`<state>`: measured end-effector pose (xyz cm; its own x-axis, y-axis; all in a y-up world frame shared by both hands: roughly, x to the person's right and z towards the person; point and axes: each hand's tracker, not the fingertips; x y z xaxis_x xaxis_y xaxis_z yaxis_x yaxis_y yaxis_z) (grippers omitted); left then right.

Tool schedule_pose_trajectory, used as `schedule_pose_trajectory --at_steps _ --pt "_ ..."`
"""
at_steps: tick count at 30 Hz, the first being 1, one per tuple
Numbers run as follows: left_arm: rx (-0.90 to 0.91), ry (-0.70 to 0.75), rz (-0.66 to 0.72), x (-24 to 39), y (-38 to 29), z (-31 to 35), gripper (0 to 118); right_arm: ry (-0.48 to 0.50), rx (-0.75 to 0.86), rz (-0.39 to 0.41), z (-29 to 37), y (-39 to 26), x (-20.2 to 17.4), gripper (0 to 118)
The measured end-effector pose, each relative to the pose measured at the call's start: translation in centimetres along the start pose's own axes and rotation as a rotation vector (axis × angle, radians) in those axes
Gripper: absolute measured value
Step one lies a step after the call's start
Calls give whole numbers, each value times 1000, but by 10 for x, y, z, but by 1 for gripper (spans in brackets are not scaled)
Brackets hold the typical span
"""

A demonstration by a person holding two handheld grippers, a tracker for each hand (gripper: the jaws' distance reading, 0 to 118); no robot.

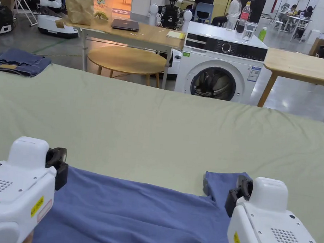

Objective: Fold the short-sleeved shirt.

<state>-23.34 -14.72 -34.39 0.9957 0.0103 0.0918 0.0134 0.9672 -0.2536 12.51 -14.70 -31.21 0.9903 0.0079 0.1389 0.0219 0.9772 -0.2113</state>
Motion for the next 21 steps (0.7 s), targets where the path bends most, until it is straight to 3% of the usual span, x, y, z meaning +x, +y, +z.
schedule_pose_trajectory --at_steps 5,17,18,20,21 --pt "-1 17 -3 -4 7 -20 0 21 24 14 -10 -2 -14 0" --pt "-640 -101 136 -79 7 -205 0 58 -102 38 -48 -12 2 0" --pt "-701 -99 128 -79 2 -215 6 57 -115 35 -51 -14 6 0" --pt "-788 -111 116 -85 -7 -237 35 49 -151 39 -57 -20 11 0" --pt "-817 -101 111 -86 -12 -246 44 43 -162 41 -59 -23 14 0"
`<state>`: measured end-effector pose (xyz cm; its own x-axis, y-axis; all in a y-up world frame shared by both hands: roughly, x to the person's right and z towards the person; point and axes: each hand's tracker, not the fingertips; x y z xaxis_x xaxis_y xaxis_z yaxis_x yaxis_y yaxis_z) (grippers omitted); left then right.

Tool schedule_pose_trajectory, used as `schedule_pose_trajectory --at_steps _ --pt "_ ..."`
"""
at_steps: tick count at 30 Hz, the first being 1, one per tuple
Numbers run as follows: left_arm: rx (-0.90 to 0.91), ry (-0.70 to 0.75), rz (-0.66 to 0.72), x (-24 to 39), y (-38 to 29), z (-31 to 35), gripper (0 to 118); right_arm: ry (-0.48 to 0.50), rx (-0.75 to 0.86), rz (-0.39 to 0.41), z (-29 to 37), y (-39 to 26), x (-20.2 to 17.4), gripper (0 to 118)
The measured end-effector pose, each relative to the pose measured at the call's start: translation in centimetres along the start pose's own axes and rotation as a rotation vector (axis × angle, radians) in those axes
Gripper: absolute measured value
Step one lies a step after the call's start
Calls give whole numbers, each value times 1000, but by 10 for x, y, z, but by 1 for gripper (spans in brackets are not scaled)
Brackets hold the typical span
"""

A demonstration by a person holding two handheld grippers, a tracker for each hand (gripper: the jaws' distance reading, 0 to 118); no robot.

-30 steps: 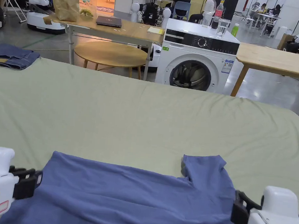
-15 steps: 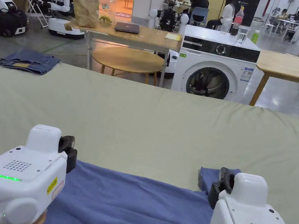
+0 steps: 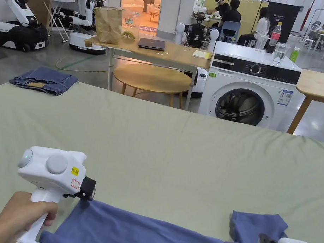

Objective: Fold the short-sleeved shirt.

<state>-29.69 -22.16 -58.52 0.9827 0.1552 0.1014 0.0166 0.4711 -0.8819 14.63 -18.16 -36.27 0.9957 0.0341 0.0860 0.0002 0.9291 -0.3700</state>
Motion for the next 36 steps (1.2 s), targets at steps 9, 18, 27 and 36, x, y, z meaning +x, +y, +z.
schedule_pose_trajectory --at_steps 9,18,27,36 --pt "-92 53 -29 4 2 -39 45 -26 -105 -16 -19 -19 18 0" --pt "-25 63 -145 24 -9 -32 0 -24 -204 -91 -50 3 51 0" --pt "112 23 -105 13 -25 17 0 -58 -497 -46 -153 54 119 57" --pt "140 30 -99 7 -34 33 0 24 -784 -141 -237 16 142 56"
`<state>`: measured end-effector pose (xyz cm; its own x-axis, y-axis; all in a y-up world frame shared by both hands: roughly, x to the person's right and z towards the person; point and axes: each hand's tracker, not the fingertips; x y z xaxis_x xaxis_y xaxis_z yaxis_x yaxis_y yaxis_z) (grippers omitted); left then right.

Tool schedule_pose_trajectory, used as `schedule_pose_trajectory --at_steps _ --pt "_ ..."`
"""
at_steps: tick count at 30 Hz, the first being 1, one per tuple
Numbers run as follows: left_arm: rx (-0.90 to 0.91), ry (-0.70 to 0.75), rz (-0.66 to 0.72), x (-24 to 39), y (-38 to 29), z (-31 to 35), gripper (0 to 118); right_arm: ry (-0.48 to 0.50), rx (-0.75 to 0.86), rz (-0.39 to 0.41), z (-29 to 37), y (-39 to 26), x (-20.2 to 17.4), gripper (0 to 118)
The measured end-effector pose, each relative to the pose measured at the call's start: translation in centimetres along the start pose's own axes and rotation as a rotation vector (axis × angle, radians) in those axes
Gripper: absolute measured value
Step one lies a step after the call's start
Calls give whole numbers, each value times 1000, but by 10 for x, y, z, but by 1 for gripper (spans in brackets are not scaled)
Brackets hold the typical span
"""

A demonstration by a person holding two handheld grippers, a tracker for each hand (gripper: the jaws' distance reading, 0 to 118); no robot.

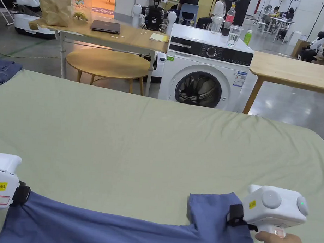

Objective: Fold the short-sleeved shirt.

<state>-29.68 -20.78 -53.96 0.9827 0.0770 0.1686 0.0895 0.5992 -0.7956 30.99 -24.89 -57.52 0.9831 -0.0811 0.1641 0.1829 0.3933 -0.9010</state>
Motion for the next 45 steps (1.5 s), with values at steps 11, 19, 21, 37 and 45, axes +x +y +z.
schedule_pose_trajectory --at_steps 11,19,21,37,45 --pt "0 7 5 6 -7 8 0 31 102 17 25 -21 7 0" --pt "66 -22 26 2 -17 46 0 19 296 104 114 -67 -8 0" --pt "84 -31 34 1 -23 60 0 0 333 119 136 -81 -7 0" --pt "123 -117 40 1 -119 141 0 26 335 69 209 -223 19 0" --pt "-80 -108 21 -1 -180 111 0 -50 130 89 155 -272 26 0"
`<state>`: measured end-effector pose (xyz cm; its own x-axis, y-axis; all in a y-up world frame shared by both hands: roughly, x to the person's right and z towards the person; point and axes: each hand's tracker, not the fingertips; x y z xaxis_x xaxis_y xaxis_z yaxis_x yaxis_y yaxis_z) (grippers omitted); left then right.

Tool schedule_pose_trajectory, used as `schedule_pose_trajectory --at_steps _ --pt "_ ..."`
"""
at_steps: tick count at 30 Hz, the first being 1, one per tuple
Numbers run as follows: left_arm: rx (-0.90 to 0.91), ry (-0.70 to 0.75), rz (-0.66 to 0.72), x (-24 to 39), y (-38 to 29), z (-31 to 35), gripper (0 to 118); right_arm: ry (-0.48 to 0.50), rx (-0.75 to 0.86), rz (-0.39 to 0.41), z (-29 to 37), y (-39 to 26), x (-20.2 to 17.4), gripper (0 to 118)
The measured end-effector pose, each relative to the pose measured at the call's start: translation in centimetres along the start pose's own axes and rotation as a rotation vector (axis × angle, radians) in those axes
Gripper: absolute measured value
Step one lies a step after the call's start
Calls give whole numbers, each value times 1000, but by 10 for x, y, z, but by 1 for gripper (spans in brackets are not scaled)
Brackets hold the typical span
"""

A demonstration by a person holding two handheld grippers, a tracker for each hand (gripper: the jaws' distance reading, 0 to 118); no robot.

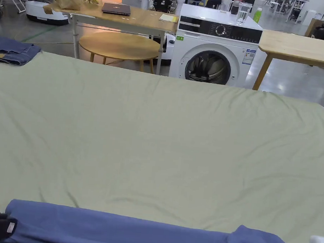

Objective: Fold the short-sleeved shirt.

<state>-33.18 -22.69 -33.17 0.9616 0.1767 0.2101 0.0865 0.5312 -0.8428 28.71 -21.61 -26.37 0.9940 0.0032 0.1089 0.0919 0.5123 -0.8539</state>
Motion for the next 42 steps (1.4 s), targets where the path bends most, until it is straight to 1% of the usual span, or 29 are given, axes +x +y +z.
schedule_pose_trajectory --at_steps 4,9,10,11,12,13,14,16,18,20,23,26,30,31,32,33,34,36,37,39,42 --pt "-79 35 -49 3 -9 -25 0 -5 -37 -2 -25 -7 -4 0" --pt "-71 45 -33 4 -5 -32 0 -23 -37 1 -29 -3 -8 1" --pt "-73 46 -29 5 -3 -31 2 -31 -43 5 -28 -2 -10 4" --pt "-79 53 -28 6 0 -29 7 -35 -43 9 -24 -1 -11 12" --pt "-71 54 -29 9 2 -24 17 -55 -33 17 -16 2 -14 26" --pt "-52 63 -33 11 4 -20 34 -88 -1 25 -9 4 -15 47" --pt "-22 75 -42 15 7 -15 43 -105 52 18 2 7 -17 58" --pt "40 84 -49 23 14 -7 50 -95 130 -12 20 14 -18 60" --pt "109 64 -52 31 24 0 50 -86 191 -25 35 24 -23 60" --pt "186 60 -73 39 32 2 50 -110 248 -17 44 32 -30 60" --pt "299 71 -79 56 46 4 50 -141 376 0 47 42 -47 60" --pt "440 72 -62 73 56 4 50 -131 557 -1 45 48 -73 60" --pt "645 139 -82 99 65 7 50 -119 752 -3 42 55 -115 58" --pt "677 160 -82 105 67 9 47 -108 787 -1 40 57 -124 51" --pt "709 176 -83 108 70 8 41 -96 826 3 40 58 -133 44" --pt "734 192 -85 113 73 9 31 -94 863 10 40 60 -142 36" --pt "751 204 -80 116 75 11 16 -93 889 9 41 61 -149 23" --pt "775 217 -73 120 80 14 3 -99 927 -3 42 65 -162 0" --pt "790 219 -70 121 81 15 0 -107 944 -6 43 66 -166 0" --pt "818 221 -52 121 84 22 0 -72 942 -7 42 71 -172 0" --pt "823 227 -51 118 87 30 0 -56 948 -23 42 72 -178 0"
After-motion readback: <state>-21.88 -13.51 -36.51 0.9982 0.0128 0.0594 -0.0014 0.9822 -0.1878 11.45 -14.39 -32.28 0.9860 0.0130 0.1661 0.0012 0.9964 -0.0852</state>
